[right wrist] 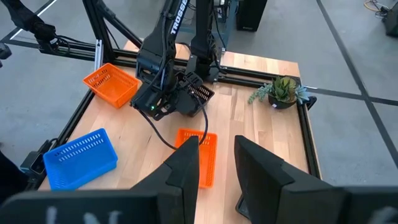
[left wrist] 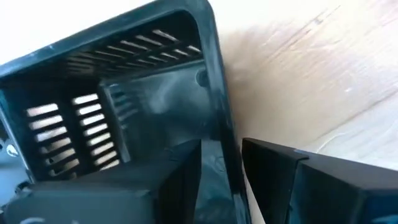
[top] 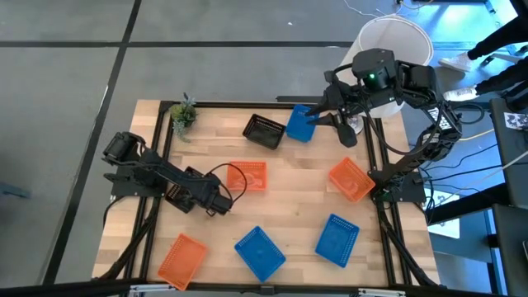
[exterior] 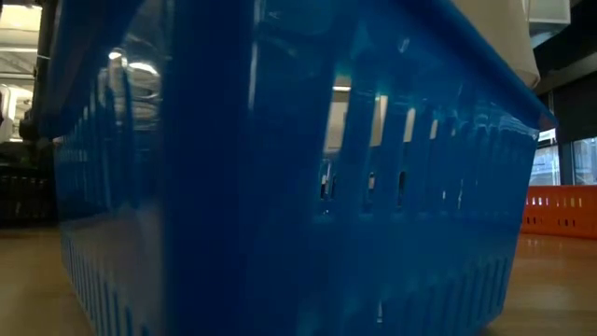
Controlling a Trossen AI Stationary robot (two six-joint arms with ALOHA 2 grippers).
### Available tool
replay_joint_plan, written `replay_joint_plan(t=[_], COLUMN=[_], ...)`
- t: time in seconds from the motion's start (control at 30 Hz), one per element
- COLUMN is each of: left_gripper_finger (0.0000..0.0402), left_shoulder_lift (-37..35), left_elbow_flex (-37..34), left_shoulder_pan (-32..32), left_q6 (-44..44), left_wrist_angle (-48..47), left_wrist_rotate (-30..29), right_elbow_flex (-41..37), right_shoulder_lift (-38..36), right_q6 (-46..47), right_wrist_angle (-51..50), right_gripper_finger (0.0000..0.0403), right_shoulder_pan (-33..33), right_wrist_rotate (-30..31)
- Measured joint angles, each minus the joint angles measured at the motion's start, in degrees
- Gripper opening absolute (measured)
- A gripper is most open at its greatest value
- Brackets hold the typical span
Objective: Stack baskets by color
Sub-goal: Stack the bottom black bin on the stacked black bin
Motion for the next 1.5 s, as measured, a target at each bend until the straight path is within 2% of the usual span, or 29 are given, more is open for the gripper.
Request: replay_joint_plan(t=[0.07,0.23,0.3,0.43,0.63,0.73,0.83,1.03,1.2,1.4,1.5], left_gripper_finger=[0.0088,0.001,0.0006,0.0001,0.0,0.0,0.0,0.0,0.0,0.0,0.0], left_shoulder_lift=[0.0,-0.2,-0.66,-1.81,-5.75,-7.34,-7.13,-5.17,-4.06,0.1,3.54], left_elbow_flex=[-0.04,0.65,1.66,5.18,13.35,17.11,21.48,30.62,34.28,34.46,34.4], left_shoulder_pan=[0.78,2.46,3.35,5.03,7.95,11.12,16.03,25.5,31.05,34.8,35.04], left_q6=[0.36,6.36,9.49,16.19,25.95,34.55,43.27,67.8,89.27,102.96,106.42], left_wrist_angle=[0.02,-0.13,-1.41,-6.83,-16.67,-17.81,-17.54,-11.68,-1.41,10.57,15.5], left_wrist_rotate=[0.9,0.66,0.76,0.14,-7.15,-10.1,-12.49,-12.04,-7.81,-2.33,-0.55], right_elbow_flex=[0.0,0.0,0.0,0.0,0.0,0.0,0.0,0.0,0.0,0.0,0.0], right_shoulder_lift=[0.0,0.0,0.0,0.02,0.02,0.02,0.02,0.02,0.02,0.02,0.02], right_q6=[-0.02,-0.03,-0.09,1.22,7.48,7.53,7.51,7.35,7.45,8.53,9.0], right_wrist_angle=[0.0,-0.02,-0.02,-0.02,-0.13,-0.2,-0.22,-0.5,-0.55,-0.49,-0.52], right_gripper_finger=[0.0102,0.0102,0.0102,0.0102,0.0102,0.0102,0.0102,0.0102,0.0102,0.0102,0.0102], right_shoulder_pan=[0.0,0.0,0.0,-0.19,-1.05,-1.03,-1.03,-1.03,-1.15,-1.36,-1.91], right_wrist_rotate=[0.0,0.02,1.04,7.39,19.23,25.45,28.14,28.41,29.11,39.82,42.03])
